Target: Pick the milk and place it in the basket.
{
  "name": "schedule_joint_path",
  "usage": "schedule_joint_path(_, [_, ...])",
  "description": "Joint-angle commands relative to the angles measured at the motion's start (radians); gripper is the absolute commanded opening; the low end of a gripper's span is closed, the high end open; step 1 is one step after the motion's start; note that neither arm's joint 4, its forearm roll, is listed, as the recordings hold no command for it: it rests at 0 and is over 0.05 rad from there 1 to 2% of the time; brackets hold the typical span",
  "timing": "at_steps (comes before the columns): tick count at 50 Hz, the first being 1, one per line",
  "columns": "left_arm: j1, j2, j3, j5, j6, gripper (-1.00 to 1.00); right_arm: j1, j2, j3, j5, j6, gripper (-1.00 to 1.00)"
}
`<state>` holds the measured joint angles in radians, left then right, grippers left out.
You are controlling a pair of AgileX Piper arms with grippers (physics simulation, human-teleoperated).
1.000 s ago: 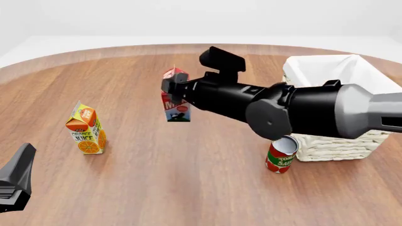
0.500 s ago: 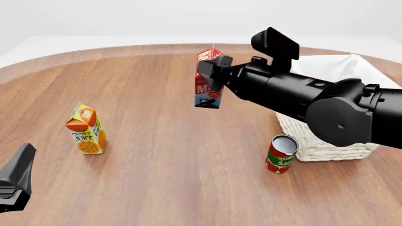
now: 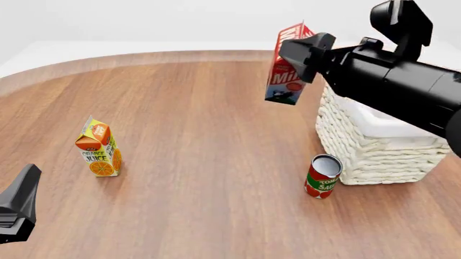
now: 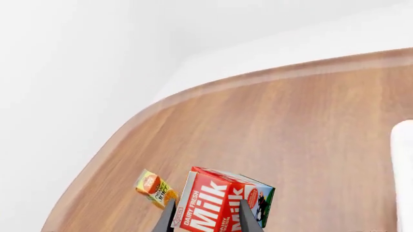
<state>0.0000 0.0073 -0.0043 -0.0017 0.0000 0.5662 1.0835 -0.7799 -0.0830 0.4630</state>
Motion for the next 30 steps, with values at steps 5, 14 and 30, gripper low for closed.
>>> schedule_joint_path(5, [0.0,0.0,0.0,0.0,0.0,1.0,-0.097,-0.152,-0.036,0.121,-0.032,-1.0])
schedule_joint_path(14, [0.0,0.0,0.0,0.0,0.0,1.0,-0.153,-0.219,-0.054,0.208,-0.064,-1.0])
schedule_joint_path(30, [0.0,0.0,0.0,0.0,0.0,1.0,-0.226,-0.272,-0.097,0.274,-0.113,-1.0])
